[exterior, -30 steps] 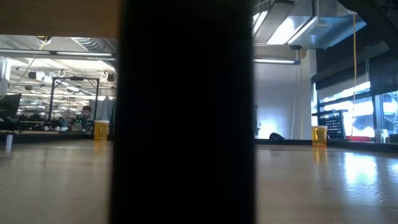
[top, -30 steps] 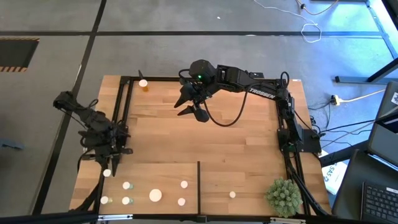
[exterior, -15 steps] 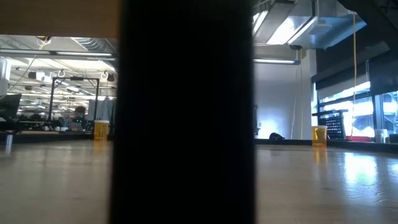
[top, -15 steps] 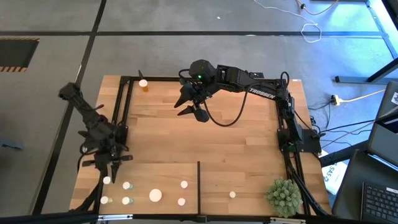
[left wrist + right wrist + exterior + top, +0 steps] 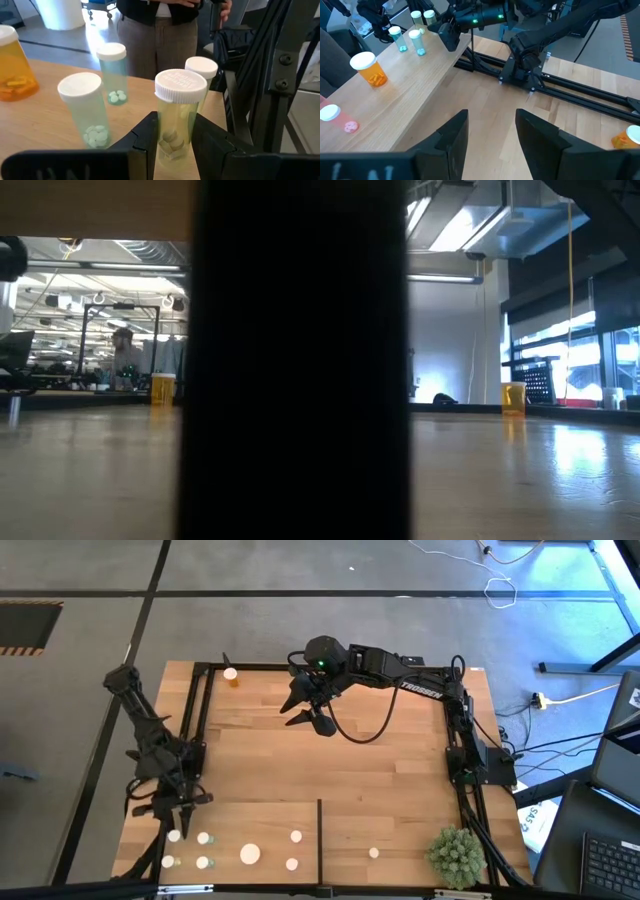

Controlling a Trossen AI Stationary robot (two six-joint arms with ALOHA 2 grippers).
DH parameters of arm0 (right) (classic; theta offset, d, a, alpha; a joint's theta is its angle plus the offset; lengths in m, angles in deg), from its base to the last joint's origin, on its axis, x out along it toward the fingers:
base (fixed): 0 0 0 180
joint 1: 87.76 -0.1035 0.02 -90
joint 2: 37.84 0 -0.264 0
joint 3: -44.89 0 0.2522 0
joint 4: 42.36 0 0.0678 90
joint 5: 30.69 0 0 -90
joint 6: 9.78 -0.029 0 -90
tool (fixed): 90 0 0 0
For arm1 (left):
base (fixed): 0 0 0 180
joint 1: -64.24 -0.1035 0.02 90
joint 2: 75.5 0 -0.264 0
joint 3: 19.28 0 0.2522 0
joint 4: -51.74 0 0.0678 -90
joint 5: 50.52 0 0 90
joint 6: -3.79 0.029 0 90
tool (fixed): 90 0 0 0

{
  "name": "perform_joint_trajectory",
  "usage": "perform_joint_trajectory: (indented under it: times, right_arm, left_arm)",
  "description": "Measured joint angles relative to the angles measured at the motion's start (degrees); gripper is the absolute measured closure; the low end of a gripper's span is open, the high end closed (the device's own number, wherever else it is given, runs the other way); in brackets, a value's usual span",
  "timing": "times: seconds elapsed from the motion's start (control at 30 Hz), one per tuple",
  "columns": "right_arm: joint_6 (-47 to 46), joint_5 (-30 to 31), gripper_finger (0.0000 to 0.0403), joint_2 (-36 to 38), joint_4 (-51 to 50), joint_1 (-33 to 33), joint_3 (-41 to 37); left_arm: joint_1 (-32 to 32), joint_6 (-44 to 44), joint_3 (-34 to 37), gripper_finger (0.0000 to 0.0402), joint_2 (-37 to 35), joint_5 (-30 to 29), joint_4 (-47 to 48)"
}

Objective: Pick and place medicine bottles onto shelf by color
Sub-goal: Put the top right yellow pill bottle on the shelf aligned with the other yellow pill bottle

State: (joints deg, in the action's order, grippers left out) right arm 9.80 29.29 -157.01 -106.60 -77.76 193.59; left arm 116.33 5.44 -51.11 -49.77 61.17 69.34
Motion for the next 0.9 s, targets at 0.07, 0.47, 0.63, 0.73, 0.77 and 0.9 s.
perform_joint_trajectory:
  times: [0.07,0.47,0.63,0.73,0.77,0.9]
  right_arm:
    - [-0.02,0.00,0.0237,0.00,0.02,-0.01,0.00]
    - [-0.02,0.00,0.0237,0.00,0.01,0.00,0.01]
    - [0.00,0.00,0.0237,0.00,0.01,-0.02,0.00]
    - [-0.01,0.00,0.0237,0.00,0.00,-0.01,0.00]
    - [0.00,0.00,0.0237,0.00,0.02,-0.02,0.02]
    - [-0.01,0.00,0.0237,0.00,0.01,-0.02,0.02]
  left_arm:
    - [0.78,0.03,0.00,0.0310,0.41,-1.01,-0.24]
    - [4.47,-4.10,0.00,0.0310,1.65,-5.73,0.32]
    - [5.65,-4.54,-0.02,0.0310,1.60,-7.85,1.09]
    - [6.12,-4.58,-0.04,0.0310,1.60,-8.96,1.31]
    - [6.12,-4.56,-0.04,0.0310,1.60,-8.98,1.33]
    - [6.12,-4.58,-0.04,0.0310,1.60,-8.98,1.46]
